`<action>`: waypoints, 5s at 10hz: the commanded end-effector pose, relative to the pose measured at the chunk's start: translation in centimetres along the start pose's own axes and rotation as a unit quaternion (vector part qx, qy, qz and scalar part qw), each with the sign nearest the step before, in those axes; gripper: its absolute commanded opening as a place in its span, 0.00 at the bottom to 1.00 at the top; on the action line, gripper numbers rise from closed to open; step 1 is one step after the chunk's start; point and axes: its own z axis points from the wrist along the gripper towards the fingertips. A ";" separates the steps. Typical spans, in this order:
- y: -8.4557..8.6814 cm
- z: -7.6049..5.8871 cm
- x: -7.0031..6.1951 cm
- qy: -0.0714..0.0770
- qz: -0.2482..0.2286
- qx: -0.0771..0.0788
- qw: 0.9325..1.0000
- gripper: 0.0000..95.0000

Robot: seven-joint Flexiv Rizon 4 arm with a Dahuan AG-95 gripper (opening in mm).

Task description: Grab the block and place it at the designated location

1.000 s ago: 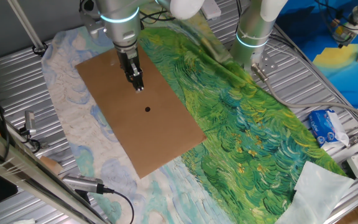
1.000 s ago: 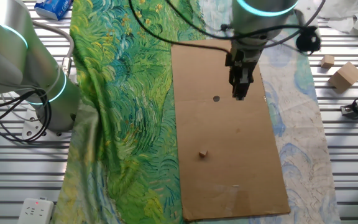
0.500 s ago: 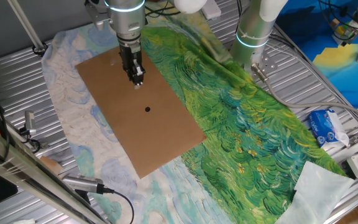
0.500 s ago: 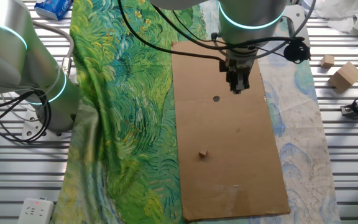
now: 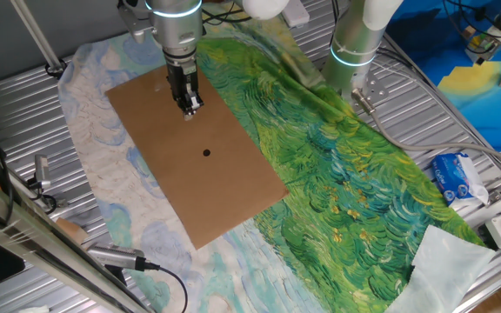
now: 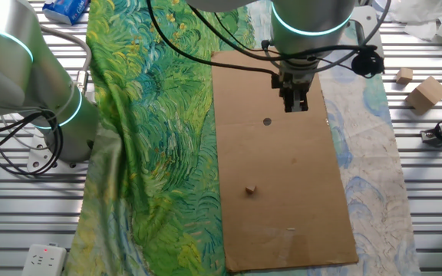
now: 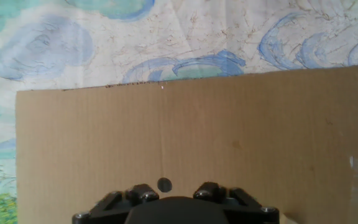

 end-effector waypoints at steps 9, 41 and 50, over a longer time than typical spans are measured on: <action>0.1 0.1 -0.1 0.002 -0.006 0.001 1.000 0.00; -9.2 2.5 8.4 0.034 -0.014 -0.043 0.998 0.00; -8.9 2.8 8.3 0.035 -0.010 -0.043 0.998 0.00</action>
